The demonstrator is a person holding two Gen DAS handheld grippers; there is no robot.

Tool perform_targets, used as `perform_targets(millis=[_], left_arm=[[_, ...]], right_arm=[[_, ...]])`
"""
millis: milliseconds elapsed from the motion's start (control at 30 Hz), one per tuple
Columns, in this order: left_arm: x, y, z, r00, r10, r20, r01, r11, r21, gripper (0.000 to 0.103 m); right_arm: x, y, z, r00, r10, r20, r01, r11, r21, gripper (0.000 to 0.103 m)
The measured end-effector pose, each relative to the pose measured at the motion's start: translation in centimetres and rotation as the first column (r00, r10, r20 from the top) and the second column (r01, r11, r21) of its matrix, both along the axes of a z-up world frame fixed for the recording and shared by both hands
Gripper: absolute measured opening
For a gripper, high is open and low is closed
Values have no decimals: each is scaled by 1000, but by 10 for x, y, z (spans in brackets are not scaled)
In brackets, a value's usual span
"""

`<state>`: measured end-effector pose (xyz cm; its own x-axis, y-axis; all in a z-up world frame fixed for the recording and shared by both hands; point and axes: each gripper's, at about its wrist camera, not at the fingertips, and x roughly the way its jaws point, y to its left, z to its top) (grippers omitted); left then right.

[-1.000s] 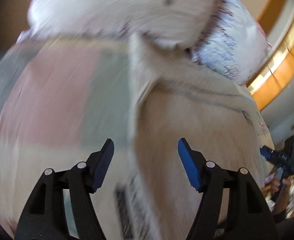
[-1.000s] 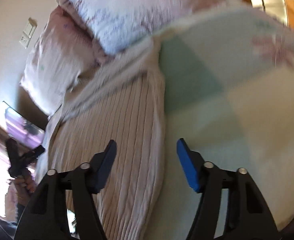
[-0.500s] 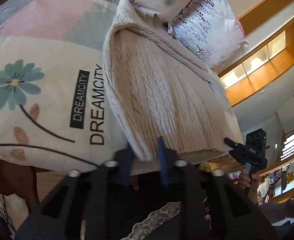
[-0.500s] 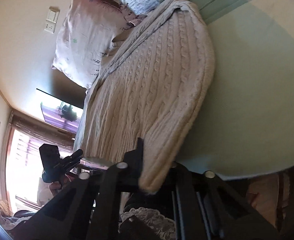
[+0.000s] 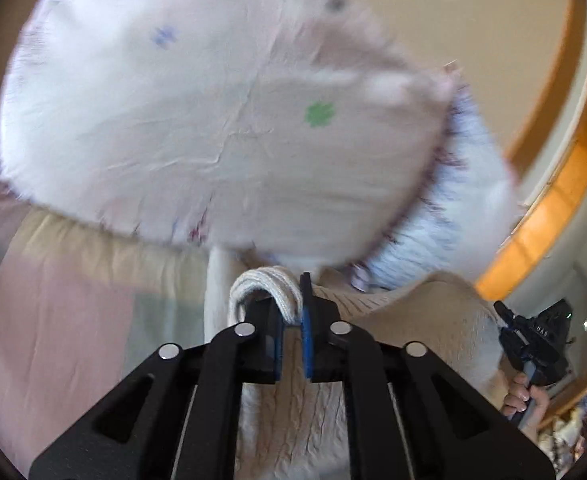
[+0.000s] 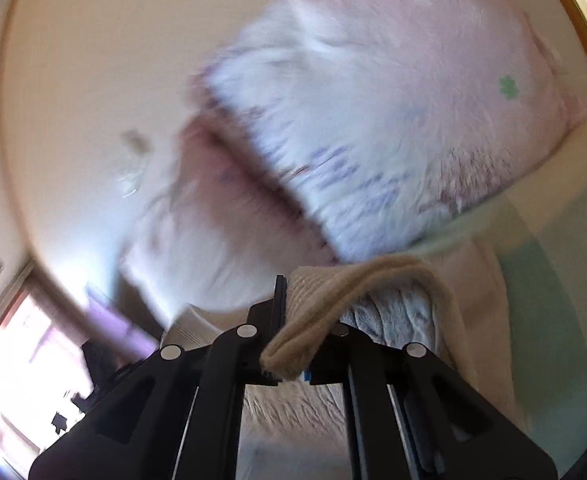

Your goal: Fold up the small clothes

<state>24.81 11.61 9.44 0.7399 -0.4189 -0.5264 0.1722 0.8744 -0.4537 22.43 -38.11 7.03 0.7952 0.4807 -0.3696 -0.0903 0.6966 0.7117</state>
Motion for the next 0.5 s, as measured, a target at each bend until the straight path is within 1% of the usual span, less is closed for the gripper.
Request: perform_targets(millis=[33, 67, 100, 133, 167, 200, 233, 267, 300, 333, 367, 400, 433, 467, 500], left_arm=[[17, -3, -10, 999, 35, -42, -34, 999, 13, 34], [30, -2, -19, 993, 67, -94, -65, 998, 23, 48], [37, 3, -27, 988, 80, -134, -80, 997, 3, 64], [36, 12, -33, 987, 73, -146, -79, 996, -38, 68], [32, 19, -36, 988, 56, -145, -66, 996, -66, 70], [24, 28, -41, 989, 29, -146, -43, 995, -92, 76], [20, 33, -45, 988, 13, -157, -30, 994, -103, 77], [19, 35, -50, 985, -6, -173, -15, 993, -118, 77], [18, 37, -60, 977, -36, -210, 6, 989, -145, 77], [18, 38, -66, 971, -51, -232, 14, 988, -156, 77], [17, 37, -71, 966, -60, -252, 20, 987, -158, 76], [17, 34, -79, 957, -61, -284, 21, 989, -143, 76], [18, 30, -86, 951, -60, -305, 22, 991, -129, 73], [18, 27, -91, 947, -62, -314, 23, 992, -127, 70], [17, 22, -93, 954, -49, -295, 15, 993, -119, 69]], right_arm=[[31, 7, -18, 993, -41, -109, 31, 995, -93, 43], [44, 10, -27, 983, -63, -173, 38, 989, -145, 57], [49, 9, -36, 974, -70, -216, 36, 987, -159, 69], [46, 7, -39, 977, -55, -206, 27, 990, -137, 71], [40, 3, -39, 983, -42, -178, 20, 992, -122, 75], [30, -1, -36, 989, -47, -141, 28, 991, -130, 86], [20, -6, -33, 992, -69, -102, 53, 986, -158, 91], [13, -11, -32, 994, -76, -82, 61, 984, -167, 91], [8, -17, -34, 994, -68, -86, 54, 986, -157, 91], [8, -21, -36, 993, -60, -99, 46, 989, -142, 91], [8, -25, -40, 992, -45, -119, 31, 993, -118, 91], [10, -25, -40, 991, -36, -132, 23, 994, -104, 91], [9, -26, -45, 989, -25, -148, 12, 996, -89, 91], [6, -28, -49, 987, -17, -160, 4, 997, -81, 91], [4, -27, -50, 987, -12, -163, -1, 997, -79, 91]])
